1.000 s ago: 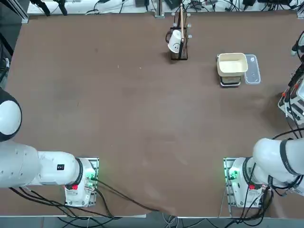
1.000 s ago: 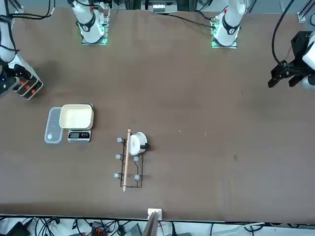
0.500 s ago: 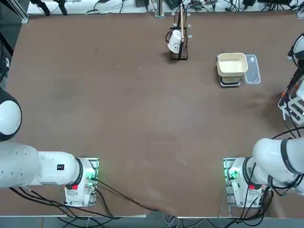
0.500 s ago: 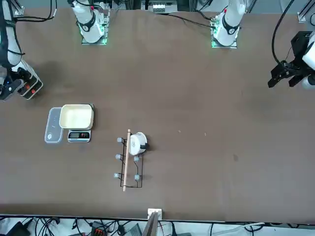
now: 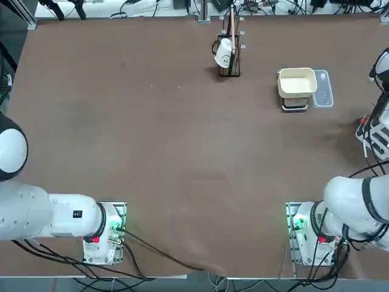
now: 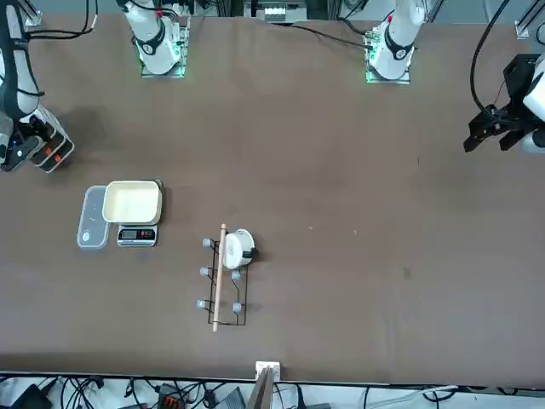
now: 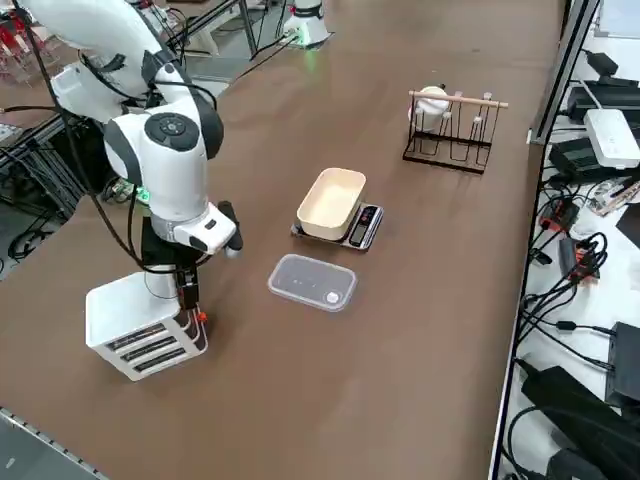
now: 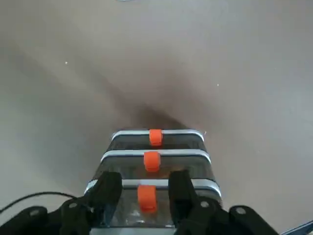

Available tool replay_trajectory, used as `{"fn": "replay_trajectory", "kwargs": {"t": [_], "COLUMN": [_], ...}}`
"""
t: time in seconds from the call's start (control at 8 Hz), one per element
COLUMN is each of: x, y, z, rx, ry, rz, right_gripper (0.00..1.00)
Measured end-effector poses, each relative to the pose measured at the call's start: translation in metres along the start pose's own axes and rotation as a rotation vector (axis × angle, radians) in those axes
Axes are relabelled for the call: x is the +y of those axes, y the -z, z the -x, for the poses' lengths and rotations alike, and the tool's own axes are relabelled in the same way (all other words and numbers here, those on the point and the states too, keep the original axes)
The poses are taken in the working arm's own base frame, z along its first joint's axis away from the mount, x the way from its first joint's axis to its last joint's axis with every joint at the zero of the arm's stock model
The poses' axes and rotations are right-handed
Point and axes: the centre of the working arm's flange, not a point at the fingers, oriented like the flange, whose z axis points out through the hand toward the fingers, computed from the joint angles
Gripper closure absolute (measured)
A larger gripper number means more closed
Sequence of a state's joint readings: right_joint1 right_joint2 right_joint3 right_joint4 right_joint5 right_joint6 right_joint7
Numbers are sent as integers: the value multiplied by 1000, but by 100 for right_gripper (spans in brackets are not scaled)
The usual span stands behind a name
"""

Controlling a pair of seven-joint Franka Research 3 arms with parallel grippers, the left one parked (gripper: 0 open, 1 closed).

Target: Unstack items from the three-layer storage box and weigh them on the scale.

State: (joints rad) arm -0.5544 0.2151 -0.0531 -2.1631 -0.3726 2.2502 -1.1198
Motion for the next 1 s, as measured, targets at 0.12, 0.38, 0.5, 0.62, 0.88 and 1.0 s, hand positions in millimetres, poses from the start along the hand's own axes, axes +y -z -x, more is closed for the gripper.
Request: {"fn": "replay_trajectory", "kwargs": {"t": [0.12,0.38,0.5,0.62,0.88,1.0], "x": [0,0,0,0,1,1], "y": [0,0,0,1,1,2], "z": [0,-1,-1,-1,-1,-2], "rx": [0,-1,-2,-2,-9,-12], "ry": [1,2,4,5,13,16], "rz": [0,1,2,4,9,11], "right_gripper": [41,66,71,75,75,75]}}
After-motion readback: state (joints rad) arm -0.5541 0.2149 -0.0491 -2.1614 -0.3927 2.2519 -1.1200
